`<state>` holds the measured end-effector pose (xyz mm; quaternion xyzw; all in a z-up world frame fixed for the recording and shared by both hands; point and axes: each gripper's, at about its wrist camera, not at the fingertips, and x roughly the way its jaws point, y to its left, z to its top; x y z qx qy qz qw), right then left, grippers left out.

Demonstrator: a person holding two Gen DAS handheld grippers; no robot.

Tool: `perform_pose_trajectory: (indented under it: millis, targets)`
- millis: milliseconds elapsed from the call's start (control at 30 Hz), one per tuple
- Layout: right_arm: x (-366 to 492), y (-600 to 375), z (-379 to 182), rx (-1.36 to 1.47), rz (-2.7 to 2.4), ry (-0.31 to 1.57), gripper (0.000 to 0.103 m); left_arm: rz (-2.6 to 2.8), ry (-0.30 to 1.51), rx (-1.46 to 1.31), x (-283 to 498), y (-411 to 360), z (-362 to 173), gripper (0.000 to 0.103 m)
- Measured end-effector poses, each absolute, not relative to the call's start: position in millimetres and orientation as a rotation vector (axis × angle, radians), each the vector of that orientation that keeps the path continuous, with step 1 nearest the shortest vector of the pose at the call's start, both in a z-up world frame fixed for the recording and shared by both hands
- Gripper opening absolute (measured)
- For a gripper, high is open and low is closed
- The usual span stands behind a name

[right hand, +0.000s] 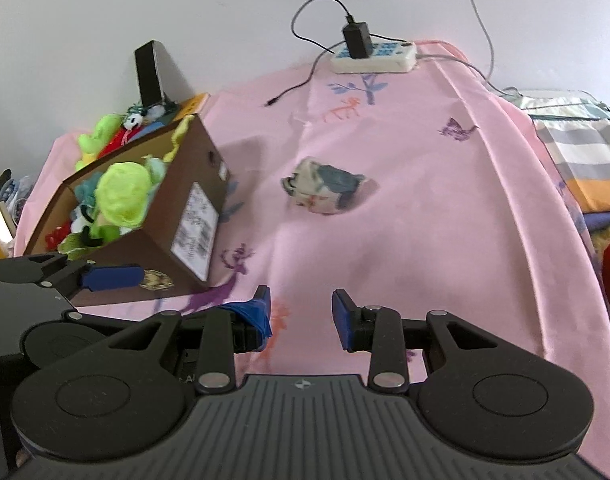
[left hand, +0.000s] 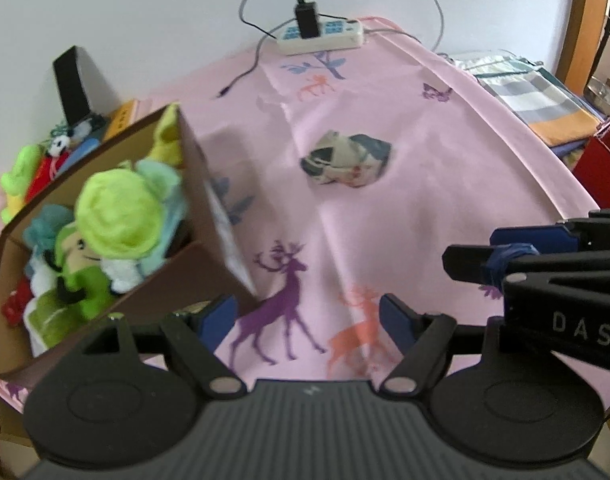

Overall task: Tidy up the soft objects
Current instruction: 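Withdraw the right gripper and move it to the crumpled patterned cloth, then grasp the crumpled patterned cloth with the right gripper and lift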

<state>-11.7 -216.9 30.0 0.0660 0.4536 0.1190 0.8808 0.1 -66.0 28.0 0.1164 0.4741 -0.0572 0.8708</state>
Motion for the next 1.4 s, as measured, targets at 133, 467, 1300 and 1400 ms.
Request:
perform_pose_trajectory:
  millis: [133,467,1300,1400]
  targets:
    - [-3.9,-233.8,23.8,0.161,0.242,0.963,0.017,-0.124,1.014,0.250,8.3,-81.3,20.3,0.077]
    - [30.9,-260.8,-0.8,0.210,0.261,1.012,0.017,-0.111,1.070,0.200,37.7,-96.4,-3.1,0.077]
    - [163.2,-267.4,-16.4,0.310,0.484,0.996,0.017,-0.123,0.989,0.030,134.4,-110.8,-31.2,0.078]
    - [179.5,-257.1,-25.7,0.273,0.526,1.052,0.018,-0.111,0.994,0.033,146.7,-109.3,-35.0,0.078]
